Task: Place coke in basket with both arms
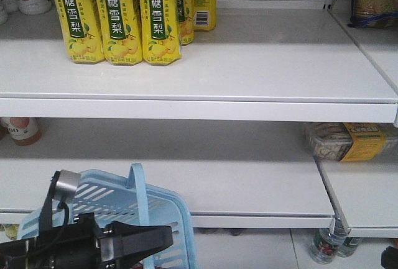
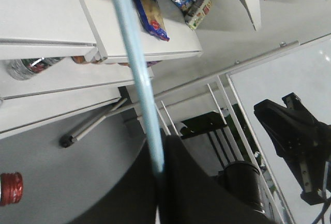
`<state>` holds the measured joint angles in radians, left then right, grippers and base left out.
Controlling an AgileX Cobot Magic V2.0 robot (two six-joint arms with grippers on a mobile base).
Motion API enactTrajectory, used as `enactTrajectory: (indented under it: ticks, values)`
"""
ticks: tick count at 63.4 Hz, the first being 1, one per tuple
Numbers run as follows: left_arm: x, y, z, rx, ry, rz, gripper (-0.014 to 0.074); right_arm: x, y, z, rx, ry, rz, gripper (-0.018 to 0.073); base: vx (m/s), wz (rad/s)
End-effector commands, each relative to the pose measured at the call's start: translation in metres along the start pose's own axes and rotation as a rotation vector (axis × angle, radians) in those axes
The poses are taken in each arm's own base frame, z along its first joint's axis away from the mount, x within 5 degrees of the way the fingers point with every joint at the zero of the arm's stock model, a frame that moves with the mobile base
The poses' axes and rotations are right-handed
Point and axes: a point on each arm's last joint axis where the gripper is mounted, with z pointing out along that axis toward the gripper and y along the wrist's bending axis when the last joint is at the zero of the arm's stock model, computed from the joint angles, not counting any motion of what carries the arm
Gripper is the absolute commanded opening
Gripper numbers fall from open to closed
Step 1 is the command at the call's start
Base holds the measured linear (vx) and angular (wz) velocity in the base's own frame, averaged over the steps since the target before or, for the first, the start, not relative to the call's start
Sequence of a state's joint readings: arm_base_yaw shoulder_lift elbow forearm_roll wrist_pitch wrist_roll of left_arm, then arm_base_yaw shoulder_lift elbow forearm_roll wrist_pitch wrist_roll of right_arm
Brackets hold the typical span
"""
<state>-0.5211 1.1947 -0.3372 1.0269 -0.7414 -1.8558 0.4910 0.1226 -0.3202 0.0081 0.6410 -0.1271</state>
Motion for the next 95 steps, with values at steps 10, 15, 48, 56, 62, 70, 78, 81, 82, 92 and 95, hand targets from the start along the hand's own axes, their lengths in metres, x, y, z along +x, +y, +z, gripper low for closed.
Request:
enactTrajectory:
  ticks: [10,15,48,56,62,70,78,81,82,92,95]
  values:
    - [0.0,-0.017,-0.028,0.017,-0.146,0.099,-0.0005,-0.014,-0.002,-0.004,0.02,-0.091,-0.008,-0.0006,0.0,0.0]
    - [0.002,-0.015,-0.035,-0.01,-0.175,0.114,-0.0005,-0.014,-0.002,-0.004,0.02,-0.091,-0.008,-0.0006,0.0,0.0]
    - [0.012,-0.021,-0.085,-0.133,-0.407,0.435,-0.0005,-0.014,-0.002,-0.004,0.02,-0.091,-0.008,-0.0006,0.0,0.0]
    - [0.012,-0.023,-0.096,-0.168,-0.464,0.489,-0.0005,-0.014,-0.002,-0.004,0.02,-0.091,-0.008,-0.0006,0.0,0.0]
    - [0.012,-0.023,-0.103,-0.189,-0.502,0.492,-0.0005,-0.014,-0.002,-0.004,0.02,-0.091,-0.008,-0.0006,0.0,0.0]
    - [0.013,-0.024,-0.106,-0.19,-0.521,0.496,-0.0005,-0.014,-0.002,-0.004,0.02,-0.091,-0.008,-0.0006,0.0,0.0]
    - [0.013,-0.024,-0.106,-0.193,-0.52,0.492,-0.0005,-0.015,-0.002,-0.004,0.02,-0.092,-0.008,-0.0006,0.0,0.0]
    - [0.013,-0.024,-0.106,-0.191,-0.521,0.486,-0.0005,-0.015,-0.002,-0.004,0.02,-0.092,-0.008,-0.0006,0.0,0.0]
    - [0.013,-0.024,-0.106,-0.191,-0.521,0.486,-0.0005,-0.015,-0.002,-0.004,0.02,-0.092,-0.008,-0.0006,0.0,0.0]
    - [0.013,-0.025,-0.106,-0.175,-0.523,0.484,-0.0005,-0.015,-0.002,-0.004,0.02,-0.092,-0.008,-0.0006,0.0,0.0]
    - [0.012,-0.025,-0.106,-0.175,-0.534,0.481,-0.0005,-0.015,-0.002,-0.004,0.02,-0.092,-0.008,-0.0006,0.0,0.0]
